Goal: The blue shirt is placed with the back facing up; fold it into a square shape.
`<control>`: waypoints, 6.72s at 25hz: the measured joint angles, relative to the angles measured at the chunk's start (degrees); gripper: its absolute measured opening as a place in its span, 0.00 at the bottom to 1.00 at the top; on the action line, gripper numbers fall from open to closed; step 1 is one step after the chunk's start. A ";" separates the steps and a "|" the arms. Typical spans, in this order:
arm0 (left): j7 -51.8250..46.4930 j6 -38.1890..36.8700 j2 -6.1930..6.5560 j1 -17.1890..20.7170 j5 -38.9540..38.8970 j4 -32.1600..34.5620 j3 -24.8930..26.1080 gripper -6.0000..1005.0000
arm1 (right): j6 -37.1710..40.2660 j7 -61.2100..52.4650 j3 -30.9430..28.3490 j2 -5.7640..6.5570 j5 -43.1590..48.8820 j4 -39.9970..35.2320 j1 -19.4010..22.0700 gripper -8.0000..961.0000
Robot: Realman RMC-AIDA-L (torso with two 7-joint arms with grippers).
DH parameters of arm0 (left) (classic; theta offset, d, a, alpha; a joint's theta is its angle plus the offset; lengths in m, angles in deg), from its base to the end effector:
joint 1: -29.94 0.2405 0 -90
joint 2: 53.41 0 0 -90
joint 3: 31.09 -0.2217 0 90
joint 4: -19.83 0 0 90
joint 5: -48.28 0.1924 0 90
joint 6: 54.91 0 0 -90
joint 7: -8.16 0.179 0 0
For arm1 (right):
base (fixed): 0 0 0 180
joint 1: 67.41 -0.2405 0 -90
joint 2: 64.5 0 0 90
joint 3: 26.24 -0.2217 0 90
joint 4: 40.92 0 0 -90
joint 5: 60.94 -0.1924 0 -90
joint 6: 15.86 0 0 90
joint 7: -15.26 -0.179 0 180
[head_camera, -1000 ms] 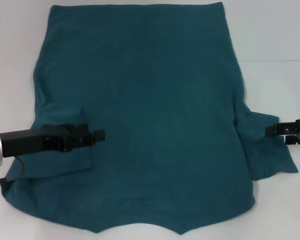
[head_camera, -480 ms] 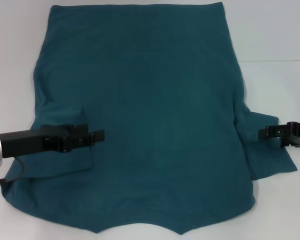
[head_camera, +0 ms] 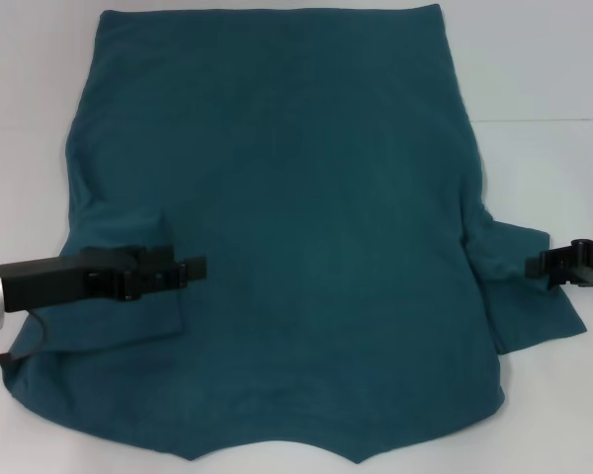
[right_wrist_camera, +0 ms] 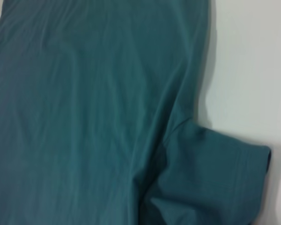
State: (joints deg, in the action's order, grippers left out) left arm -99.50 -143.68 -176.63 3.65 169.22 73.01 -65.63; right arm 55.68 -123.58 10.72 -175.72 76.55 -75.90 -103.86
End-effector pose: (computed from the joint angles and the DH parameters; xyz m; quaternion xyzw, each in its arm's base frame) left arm -0.2266 0.3175 0.0117 -0.8675 -0.4090 -0.2348 0.1582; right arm 0.2935 0.3608 0.0261 -0.7289 0.6431 0.1000 0.2124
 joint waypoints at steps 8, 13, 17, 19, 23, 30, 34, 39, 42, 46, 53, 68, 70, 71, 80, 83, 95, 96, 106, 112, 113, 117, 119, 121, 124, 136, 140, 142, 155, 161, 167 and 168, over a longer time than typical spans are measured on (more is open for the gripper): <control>0.00 0.00 -0.04 -0.03 0.00 0.00 0.00 0.72 | 0.01 -0.29 0.04 0.11 0.03 0.00 0.23 0.28; 0.00 0.00 -0.09 0.22 0.00 0.00 0.00 0.72 | -0.45 -0.30 -0.20 0.09 0.06 0.08 0.24 0.05; 0.00 0.00 -0.09 0.40 0.00 0.00 0.00 0.72 | -0.60 -0.30 -0.34 0.04 0.05 0.09 0.26 0.04; 0.00 0.00 -0.09 0.44 0.00 0.00 0.00 0.72 | -0.29 -0.26 -0.61 0.41 -0.25 -0.18 0.53 0.04; 0.00 0.00 -0.09 0.46 0.00 0.00 0.00 0.72 | 0.42 0.57 -1.59 0.67 -0.90 -1.69 1.19 0.05; 0.00 0.00 -0.09 0.64 -0.76 0.00 0.00 0.72 | 1.70 5.35 -5.38 1.44 -3.30 -4.16 2.88 0.05; 0.00 0.00 -0.09 0.64 -1.19 0.00 0.00 0.72 | 2.80 5.84 -5.64 2.43 -4.21 -3.80 3.37 0.05; 0.00 0.11 -0.01 0.44 -1.29 0.00 0.00 0.72 | 6.33 5.08 -5.26 3.01 -3.80 -3.62 3.31 0.05; 0.01 0.39 0.00 0.26 -1.32 0.00 0.00 0.72 | 7.95 4.20 -5.08 3.50 -3.55 -3.62 3.04 0.05; 0.16 0.67 -0.05 0.19 -1.32 0.00 0.00 0.72 | 7.84 3.50 -5.04 3.56 -3.02 -3.63 2.99 0.18; 0.17 0.71 -0.09 0.26 -1.32 -0.23 0.00 0.72 | 7.37 2.39 -5.28 3.62 -1.36 -3.65 3.31 0.35; 0.60 0.81 -0.08 0.73 -1.32 -2.29 0.00 0.72 | 3.22 14.85 -3.88 1.87 -1.34 -1.35 3.41 0.46; 0.89 1.03 0.01 0.73 -1.32 -2.92 0.00 0.72 | 2.81 16.45 -3.71 1.56 -1.35 -1.43 3.41 0.46; 1.01 1.20 0.03 0.73 -1.32 -3.18 0.00 0.72 | 2.53 16.90 -3.68 1.43 -1.35 -1.47 3.41 0.46; 1.14 1.59 0.04 0.71 -1.32 -3.51 0.00 0.72 | 0.89 18.87 -3.65 0.86 -1.35 -1.47 3.41 0.46; 1.14 1.84 0.05 0.59 -1.32 -3.52 0.00 0.72 | 0.83 18.80 -3.48 0.84 -1.34 -1.38 3.41 0.46; 1.15 2.83 -0.04 0.06 -1.32 -3.52 0.00 0.72 | 2.79 18.68 -3.28 1.41 -1.25 -1.71 3.87 0.46; 1.17 2.96 -0.08 0.00 -1.32 -3.52 0.00 0.72 | 2.79 18.78 -3.10 1.39 -1.25 -1.72 3.86 0.46; 1.23 3.09 -0.09 -0.07 -1.32 -3.52 0.00 0.72 | 1.96 20.16 1.63 1.28 -1.25 -2.07 3.40 0.46; 1.23 3.08 -0.09 -0.07 -1.32 -3.60 0.00 0.72 | 1.47 20.17 1.76 1.43 -1.26 -2.11 3.33 0.46; 1.23 3.08 -0.09 -0.07 -1.32 -3.60 0.00 0.72 | 1.15 20.13 1.78 1.39 -1.26 -2.11 3.30 0.46; 1.23 3.08 -0.09 -0.07 -1.33 -3.61 0.00 0.72 | 0.23 19.65 1.79 1.17 -1.26 -2.12 3.06 0.46; 1.23 3.07 -0.09 -0.07 -1.34 -3.60 0.00 0.72 | 0.20 19.55 1.64 1.04 -1.27 -2.12 2.82 0.46; 1.23 3.08 -0.09 -0.07 -1.36 -3.61 0.00 0.72 | -0.07 19.52 1.59 0.87 -1.27 -2.12 2.61 0.46; 1.23 3.07 -0.09 -0.07 -1.38 -3.61 0.00 0.72 | -0.60 19.31 1.76 0.49 -1.27 -2.12 2.33 0.46; 1.23 3.07 0.16 -0.06 -2.58 -3.60 0.00 0.72 | -1.15 18.34 2.82 -0.08 -1.26 -2.04 1.52 0.42; 1.23 3.08 0.25 0.08 -2.74 -3.60 0.00 0.72 | -1.20 18.22 3.00 -0.08 -1.26 -2.02 1.16 0.34; 1.23 3.07 0.26 0.10 -2.76 -3.60 0.00 0.72 | -1.19 18.05 3.38 -0.07 -1.26 -1.98 1.07 0.30; 1.32 3.17 0.27 0.20 -2.82 -3.60 0.00 0.72 | -1.23 16.42 4.05 0.05 -1.29 -2.13 1.06 0.01; 1.32 3.15 0.27 0.39 -2.82 -3.60 0.00 0.72 | 1.22 15.26 1.86 0.39 -1.75 -6.23 2.37 0.01; 1.32 3.09 0.27 0.64 -3.70 -3.60 0.00 0.72 | 4.71 13.39 -0.52 -0.07 -1.84 -12.45 3.86 0.01; 1.32 3.04 0.27 0.66 -3.91 -3.60 0.00 0.72 | 5.34 13.37 -1.04 -0.07 -1.86 -12.69 3.82 0.01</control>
State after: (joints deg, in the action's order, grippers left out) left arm -98.18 -140.63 -176.36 4.31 165.31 69.40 -65.63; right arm 61.03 -110.21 9.68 -175.79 74.69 -88.59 -100.04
